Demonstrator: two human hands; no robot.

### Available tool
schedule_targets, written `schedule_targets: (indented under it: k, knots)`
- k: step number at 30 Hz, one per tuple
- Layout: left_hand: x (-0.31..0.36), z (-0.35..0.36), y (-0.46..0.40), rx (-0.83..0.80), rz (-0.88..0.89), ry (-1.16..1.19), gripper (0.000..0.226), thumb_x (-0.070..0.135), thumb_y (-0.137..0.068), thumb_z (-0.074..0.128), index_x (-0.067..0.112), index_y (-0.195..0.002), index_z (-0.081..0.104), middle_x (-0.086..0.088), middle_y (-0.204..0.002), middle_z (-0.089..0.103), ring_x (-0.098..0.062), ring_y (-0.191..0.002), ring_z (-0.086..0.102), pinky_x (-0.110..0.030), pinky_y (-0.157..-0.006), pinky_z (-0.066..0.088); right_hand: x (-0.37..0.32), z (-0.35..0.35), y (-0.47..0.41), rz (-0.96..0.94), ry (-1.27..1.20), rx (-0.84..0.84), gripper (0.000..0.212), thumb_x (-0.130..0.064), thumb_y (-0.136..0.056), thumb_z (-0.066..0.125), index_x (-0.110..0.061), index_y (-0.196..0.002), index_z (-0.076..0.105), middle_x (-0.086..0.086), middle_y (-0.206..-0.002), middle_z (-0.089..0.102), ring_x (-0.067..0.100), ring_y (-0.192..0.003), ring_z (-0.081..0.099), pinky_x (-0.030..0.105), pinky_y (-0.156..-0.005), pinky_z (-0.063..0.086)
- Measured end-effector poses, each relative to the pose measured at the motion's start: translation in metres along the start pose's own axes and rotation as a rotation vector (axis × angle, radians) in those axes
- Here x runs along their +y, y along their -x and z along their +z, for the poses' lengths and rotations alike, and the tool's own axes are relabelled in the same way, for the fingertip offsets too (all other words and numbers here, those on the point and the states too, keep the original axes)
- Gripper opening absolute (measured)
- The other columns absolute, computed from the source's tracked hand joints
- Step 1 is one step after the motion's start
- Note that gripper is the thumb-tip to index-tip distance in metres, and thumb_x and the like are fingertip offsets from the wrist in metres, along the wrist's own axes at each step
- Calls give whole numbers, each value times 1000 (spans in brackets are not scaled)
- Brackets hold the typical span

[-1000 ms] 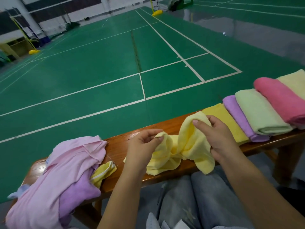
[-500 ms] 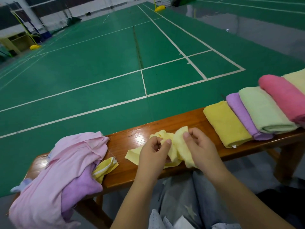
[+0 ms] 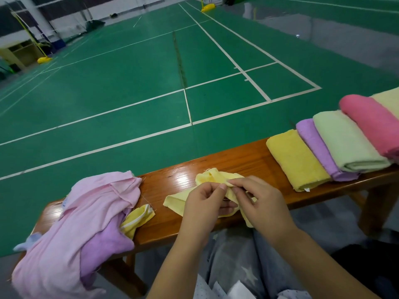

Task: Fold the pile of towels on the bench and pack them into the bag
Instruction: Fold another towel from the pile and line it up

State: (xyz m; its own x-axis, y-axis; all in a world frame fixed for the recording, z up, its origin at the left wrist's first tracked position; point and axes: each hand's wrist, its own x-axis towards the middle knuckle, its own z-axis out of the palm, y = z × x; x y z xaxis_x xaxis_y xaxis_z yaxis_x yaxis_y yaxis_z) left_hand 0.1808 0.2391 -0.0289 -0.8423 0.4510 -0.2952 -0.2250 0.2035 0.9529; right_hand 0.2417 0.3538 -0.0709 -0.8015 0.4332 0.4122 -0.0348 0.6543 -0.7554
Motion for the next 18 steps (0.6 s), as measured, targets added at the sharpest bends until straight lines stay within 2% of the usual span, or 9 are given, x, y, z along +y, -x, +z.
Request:
schedule_targets:
  k: [5,8,10,12,14,15,17,18]
  knots:
    - [-2,1,1,0,-50,73,21,13,-99,50,2,-93,68,-10,-76,72,-19,-72,70,-28,-71,59,0,-3,1,-3,8,-85,27,-26,-85,55,-17,-104,71,-6,-97,68,7,-88,61,21,-73,54]
    - [-6,-1,-1,-16,-63,76,27,14,-100,47,3,-96,71,-12,-86,74,-23,-84,70,-33,-80,59,0,-6,-1,54,3,-217,26,-28,-85,67,-23,-110,65,-14,-102,60,5,-96,57,23,-81,51]
    - [-7,-3,1,-105,-67,31,29,16,-101,46,5,-97,73,-12,-92,74,-24,-90,70,-33,-85,57,2,-7,-2,137,-4,-272,23,-27,-83,71,-27,-104,60,-18,-99,58,2,-94,55,21,-79,50]
    - [-5,-9,0,-192,-77,-17,29,18,-101,46,6,-98,72,-10,-94,75,-21,-91,71,-29,-83,57,8,-9,-3,206,-97,-242,13,-25,-85,70,-28,-91,59,-16,-90,61,2,-88,58,23,-74,52]
    - [1,-18,-8,-172,-69,-112,25,17,-100,48,7,-99,71,-8,-94,75,-20,-89,72,-29,-81,58,15,-14,-2,281,-189,-214,10,-23,-87,67,-28,-85,58,-12,-83,63,4,-83,60,25,-71,52]
    - [2,-25,-18,-100,-37,-205,21,17,-99,50,10,-99,69,-7,-95,74,-19,-87,72,-30,-81,58,19,-18,-2,326,-235,-205,9,-22,-87,66,-26,-85,59,-10,-83,64,6,-83,61,25,-72,53]
    - [0,-40,-50,74,83,-490,15,14,-97,52,19,-102,65,-4,-105,71,-16,-89,69,-35,-83,58,24,-27,-2,407,-351,-171,6,-16,-87,66,-20,-87,61,-8,-87,67,7,-86,64,21,-73,53]
    - [-1,-45,-67,114,145,-659,20,13,-97,52,24,-109,63,-2,-114,67,-15,-96,65,-36,-87,56,26,-31,-1,438,-402,-155,6,-13,-86,66,-17,-89,62,-7,-88,69,6,-87,65,19,-73,53]
